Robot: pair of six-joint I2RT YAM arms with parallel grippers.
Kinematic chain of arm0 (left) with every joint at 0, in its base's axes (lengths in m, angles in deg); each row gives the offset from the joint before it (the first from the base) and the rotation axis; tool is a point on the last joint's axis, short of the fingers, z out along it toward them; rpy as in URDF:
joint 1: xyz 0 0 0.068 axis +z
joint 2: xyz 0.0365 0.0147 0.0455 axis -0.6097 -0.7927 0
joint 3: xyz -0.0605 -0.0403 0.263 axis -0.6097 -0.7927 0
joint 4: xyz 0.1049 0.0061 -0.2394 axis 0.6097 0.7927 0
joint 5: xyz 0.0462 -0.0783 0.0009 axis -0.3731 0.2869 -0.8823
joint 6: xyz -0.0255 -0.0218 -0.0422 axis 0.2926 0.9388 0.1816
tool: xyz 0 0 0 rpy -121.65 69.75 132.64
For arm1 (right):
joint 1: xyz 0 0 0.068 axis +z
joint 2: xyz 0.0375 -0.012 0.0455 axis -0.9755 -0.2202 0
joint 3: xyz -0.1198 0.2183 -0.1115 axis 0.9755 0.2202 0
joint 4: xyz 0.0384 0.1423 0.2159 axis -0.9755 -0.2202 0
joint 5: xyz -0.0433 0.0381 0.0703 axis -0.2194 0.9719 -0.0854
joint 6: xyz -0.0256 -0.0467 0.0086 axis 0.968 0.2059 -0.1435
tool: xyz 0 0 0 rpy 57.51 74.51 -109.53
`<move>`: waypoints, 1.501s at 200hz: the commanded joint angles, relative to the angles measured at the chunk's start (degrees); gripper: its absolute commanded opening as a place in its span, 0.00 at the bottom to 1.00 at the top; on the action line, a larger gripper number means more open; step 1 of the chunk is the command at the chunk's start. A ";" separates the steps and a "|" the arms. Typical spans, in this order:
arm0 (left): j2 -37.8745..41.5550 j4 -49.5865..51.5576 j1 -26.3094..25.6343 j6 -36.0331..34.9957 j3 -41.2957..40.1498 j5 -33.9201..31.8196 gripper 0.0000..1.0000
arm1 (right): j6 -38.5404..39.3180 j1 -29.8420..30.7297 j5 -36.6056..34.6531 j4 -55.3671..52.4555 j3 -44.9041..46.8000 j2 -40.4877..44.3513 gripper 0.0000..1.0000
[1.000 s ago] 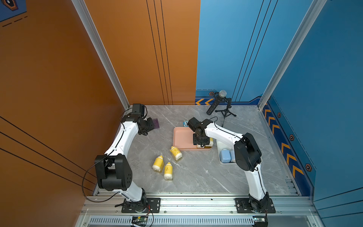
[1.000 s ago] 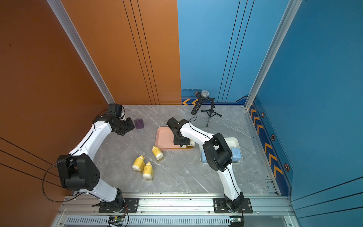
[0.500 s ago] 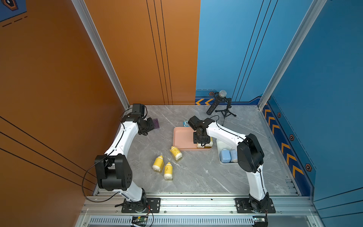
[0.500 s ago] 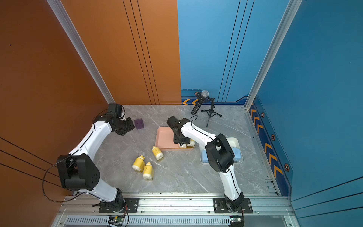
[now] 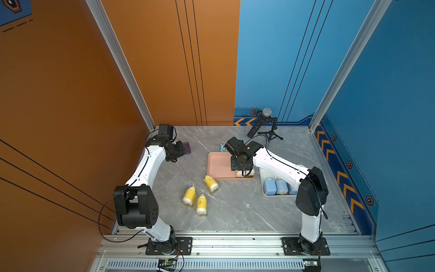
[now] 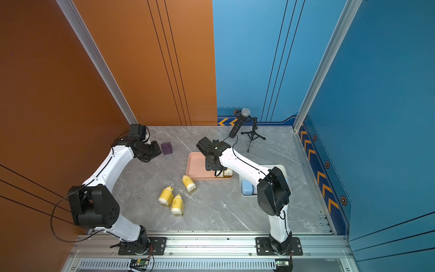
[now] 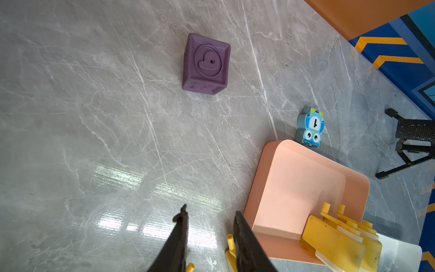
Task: Place the pencil sharpeners by color into the storage box
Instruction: Pick up the pencil sharpener from the center of the board.
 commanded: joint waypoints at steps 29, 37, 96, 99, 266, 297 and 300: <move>1.10 0.13 -0.35 0.62 -0.80 1.52 0.34 | 2.46 0.52 -5.28 -1.47 9.57 13.04 0.60; 1.07 0.12 -0.61 0.72 -0.72 1.81 0.34 | 3.00 0.38 -5.43 -1.30 11.41 15.13 0.60; 1.69 0.52 -6.48 2.45 -1.34 0.21 0.34 | 7.33 -2.14 -4.53 -0.34 22.30 26.22 0.62; 1.98 0.54 -6.83 2.81 -1.49 0.23 0.34 | 7.68 -2.37 -4.38 -0.28 22.73 26.77 0.61; 12.06 17.33 -35.68 21.74 -11.32 -15.24 0.62 | 24.45 -28.91 13.08 2.47 39.67 47.96 0.64; 10.14 17.19 -35.95 23.42 -12.05 -14.22 0.59 | 25.72 -30.57 14.95 3.18 40.85 48.63 0.64; 9.88 17.18 -36.02 23.53 -11.96 -14.14 0.59 | 25.83 -30.75 15.19 3.19 40.99 48.67 0.64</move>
